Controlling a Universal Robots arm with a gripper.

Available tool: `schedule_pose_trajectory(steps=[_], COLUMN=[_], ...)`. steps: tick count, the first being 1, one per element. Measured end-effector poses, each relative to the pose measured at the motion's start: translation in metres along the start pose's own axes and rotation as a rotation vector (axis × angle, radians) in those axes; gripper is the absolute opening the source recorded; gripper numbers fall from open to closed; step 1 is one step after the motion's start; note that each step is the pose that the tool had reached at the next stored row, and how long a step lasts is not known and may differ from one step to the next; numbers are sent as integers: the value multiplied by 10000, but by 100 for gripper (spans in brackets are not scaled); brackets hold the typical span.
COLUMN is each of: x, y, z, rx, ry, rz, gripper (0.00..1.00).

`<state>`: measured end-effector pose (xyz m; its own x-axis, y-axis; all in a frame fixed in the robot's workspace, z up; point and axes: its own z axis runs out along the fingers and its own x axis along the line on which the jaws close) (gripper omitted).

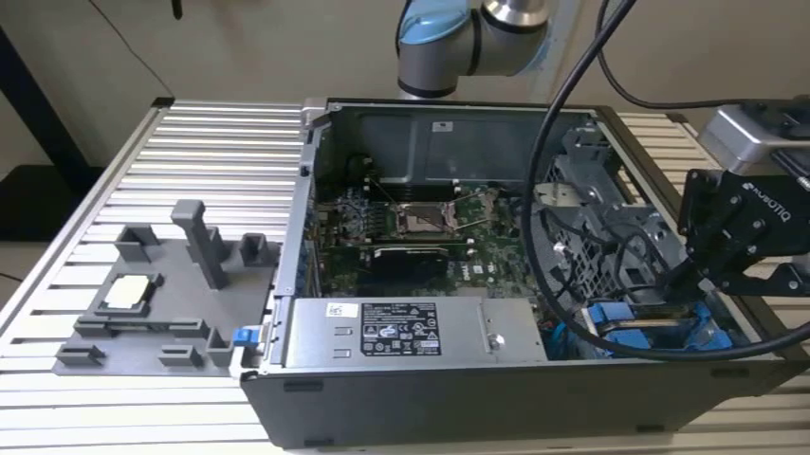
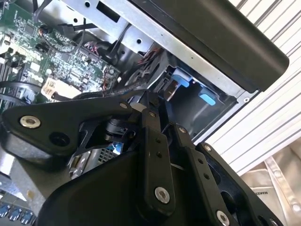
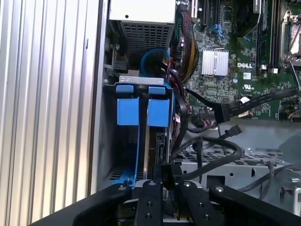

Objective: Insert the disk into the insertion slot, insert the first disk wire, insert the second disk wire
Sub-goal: 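Insert the first disk wire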

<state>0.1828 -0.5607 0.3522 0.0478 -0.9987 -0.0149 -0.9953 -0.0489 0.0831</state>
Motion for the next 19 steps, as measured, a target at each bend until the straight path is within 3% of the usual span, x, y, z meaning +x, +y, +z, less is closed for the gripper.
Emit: schedule_pose_trajectory(steps=[11,19], x=[3,8], y=[-32,-34], z=[74,90], rx=[5,6], ry=[-5,-9], rz=[72,114], gripper=[19,19])
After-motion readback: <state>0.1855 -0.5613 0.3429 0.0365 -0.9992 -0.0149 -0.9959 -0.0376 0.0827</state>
